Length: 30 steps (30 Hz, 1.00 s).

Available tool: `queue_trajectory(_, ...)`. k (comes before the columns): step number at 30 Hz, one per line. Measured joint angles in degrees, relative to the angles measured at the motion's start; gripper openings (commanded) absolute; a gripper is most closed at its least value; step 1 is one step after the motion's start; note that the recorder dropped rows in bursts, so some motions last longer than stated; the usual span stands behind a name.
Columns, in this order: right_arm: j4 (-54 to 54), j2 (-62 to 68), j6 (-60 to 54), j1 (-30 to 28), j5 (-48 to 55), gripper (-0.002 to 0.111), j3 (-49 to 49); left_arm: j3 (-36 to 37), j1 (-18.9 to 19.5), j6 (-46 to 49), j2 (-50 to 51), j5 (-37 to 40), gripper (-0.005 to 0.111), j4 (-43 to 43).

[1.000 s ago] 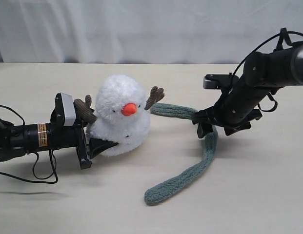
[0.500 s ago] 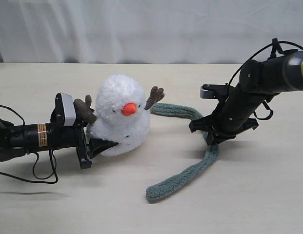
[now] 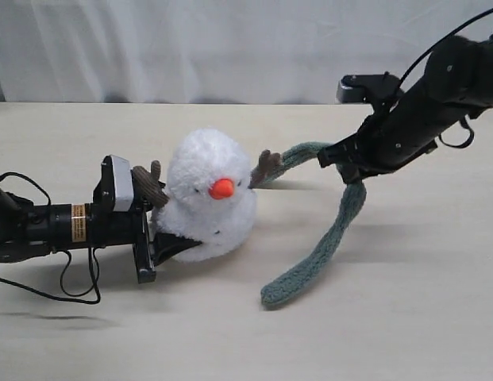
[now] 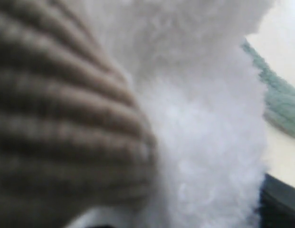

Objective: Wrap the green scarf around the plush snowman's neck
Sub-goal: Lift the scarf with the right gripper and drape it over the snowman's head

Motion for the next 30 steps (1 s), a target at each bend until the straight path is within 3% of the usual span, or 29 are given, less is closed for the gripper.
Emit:
queue_trajectory(6, 0.0, -6.76, -0.86, 0.0, 1.82, 0.004, -4.3, -3.33, -3.4, -2.69, 0.0, 0.28, 0.0, 6.96)
queue_trajectory(16, 1.85, -13.64, -4.03, 0.41, 14.16, 0.004, -15.61, -3.74, -4.06, -4.36, 0.0, 0.53, 0.0, 7.57)
queue_trajectory(22, 4.62, -15.37, -13.24, 6.07, 22.5, 0.004, -18.83, -3.74, -4.06, -4.36, 0.0, 0.53, 0.0, 7.46)
queue_trajectory(30, 5.01, -16.69, -15.64, 15.29, 24.73, 0.004, -21.41, -3.74, -4.06, -4.36, 0.0, 0.53, 0.0, 7.46)
